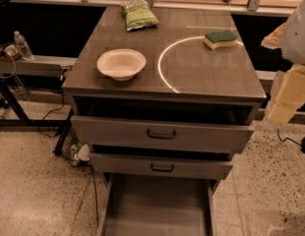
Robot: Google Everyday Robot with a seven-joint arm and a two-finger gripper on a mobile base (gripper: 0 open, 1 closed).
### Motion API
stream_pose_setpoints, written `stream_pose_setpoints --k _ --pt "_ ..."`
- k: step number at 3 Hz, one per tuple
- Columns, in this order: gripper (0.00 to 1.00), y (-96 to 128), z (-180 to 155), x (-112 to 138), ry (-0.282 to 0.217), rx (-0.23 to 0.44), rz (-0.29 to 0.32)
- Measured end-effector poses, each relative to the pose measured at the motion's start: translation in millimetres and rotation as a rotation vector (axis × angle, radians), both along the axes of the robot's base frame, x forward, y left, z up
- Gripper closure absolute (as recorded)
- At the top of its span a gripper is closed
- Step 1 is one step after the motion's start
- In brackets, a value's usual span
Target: Place green jalapeno chip bag into bottom drawer
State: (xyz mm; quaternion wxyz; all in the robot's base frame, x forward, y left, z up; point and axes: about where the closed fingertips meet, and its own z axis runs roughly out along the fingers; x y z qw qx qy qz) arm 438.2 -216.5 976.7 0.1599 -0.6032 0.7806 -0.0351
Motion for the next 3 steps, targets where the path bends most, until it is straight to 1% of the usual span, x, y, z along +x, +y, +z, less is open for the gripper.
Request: stream_pose_setpoints --k 1,2,3 --pt "0.00 0 1 0 -0.003 0.001 0.000" --pt "0.00 30 3 35 -0.045 0.044 -0.008" --pt "0.00 97 2 132 -0.135 0.135 -0.033"
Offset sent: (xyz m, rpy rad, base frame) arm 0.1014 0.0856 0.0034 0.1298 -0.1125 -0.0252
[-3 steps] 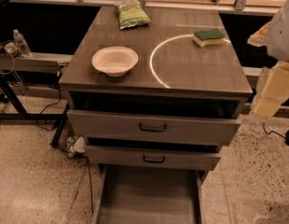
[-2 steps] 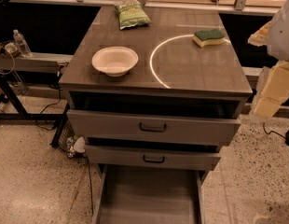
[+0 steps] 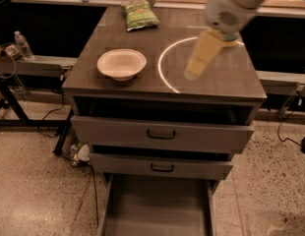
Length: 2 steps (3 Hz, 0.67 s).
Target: Place green jalapeno chip bag into bottom drawer
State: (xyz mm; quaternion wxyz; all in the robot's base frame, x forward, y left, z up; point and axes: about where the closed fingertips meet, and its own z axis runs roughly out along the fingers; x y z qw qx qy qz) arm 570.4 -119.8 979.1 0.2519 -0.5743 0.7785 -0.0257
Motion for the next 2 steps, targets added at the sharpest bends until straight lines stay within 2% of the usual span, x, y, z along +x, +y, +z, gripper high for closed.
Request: stream_pose_setpoints --k 2 --pt "0.00 82 5 132 -0.099 0.157 -0.028"
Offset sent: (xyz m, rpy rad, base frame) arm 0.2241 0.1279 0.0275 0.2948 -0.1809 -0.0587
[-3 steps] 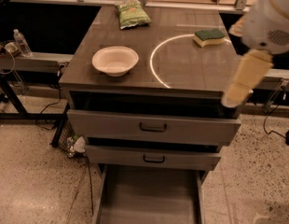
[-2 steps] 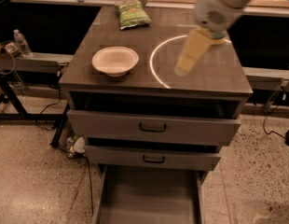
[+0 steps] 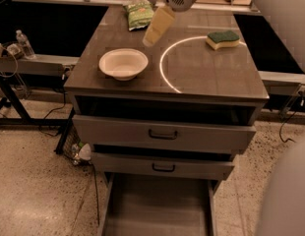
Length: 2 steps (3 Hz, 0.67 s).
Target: Place green jalapeno chip bag into bottom drawer
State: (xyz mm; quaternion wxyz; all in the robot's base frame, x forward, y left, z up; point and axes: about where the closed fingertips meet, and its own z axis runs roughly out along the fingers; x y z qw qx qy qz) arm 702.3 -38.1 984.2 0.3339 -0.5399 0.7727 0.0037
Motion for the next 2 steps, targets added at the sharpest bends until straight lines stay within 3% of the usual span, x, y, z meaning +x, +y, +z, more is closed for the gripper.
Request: stream_pose_setpoints --k 1,2 --pt "0.00 6.1 15.1 17.4 -0.034 0.035 -0.005" --pt "0.00 6.1 15.1 17.5 -0.034 0.035 -0.005"
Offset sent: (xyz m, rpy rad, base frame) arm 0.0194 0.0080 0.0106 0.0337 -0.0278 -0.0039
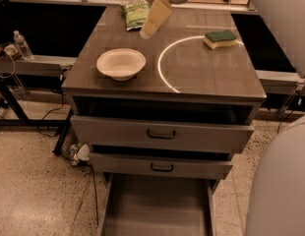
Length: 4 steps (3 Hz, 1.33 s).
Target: Place green jalapeno chip bag into bottom drawer
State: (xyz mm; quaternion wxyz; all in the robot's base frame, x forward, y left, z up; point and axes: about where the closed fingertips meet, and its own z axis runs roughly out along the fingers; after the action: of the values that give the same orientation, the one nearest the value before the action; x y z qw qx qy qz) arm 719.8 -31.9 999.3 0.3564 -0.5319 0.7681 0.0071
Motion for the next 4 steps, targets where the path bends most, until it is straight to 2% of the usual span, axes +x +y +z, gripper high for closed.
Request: stream_pose_setpoints --k 1,2,3,4 --pt "0.00 12 -9 38 -0.037 0.066 -0.031" --pt "0.00 29 -35 102 -0.060 0.188 -0.080" --pt "0.00 30 -71 164 -0.069 0.306 -0.158" --pt "0.00 6 -78 207 -0.136 0.386 -0.261"
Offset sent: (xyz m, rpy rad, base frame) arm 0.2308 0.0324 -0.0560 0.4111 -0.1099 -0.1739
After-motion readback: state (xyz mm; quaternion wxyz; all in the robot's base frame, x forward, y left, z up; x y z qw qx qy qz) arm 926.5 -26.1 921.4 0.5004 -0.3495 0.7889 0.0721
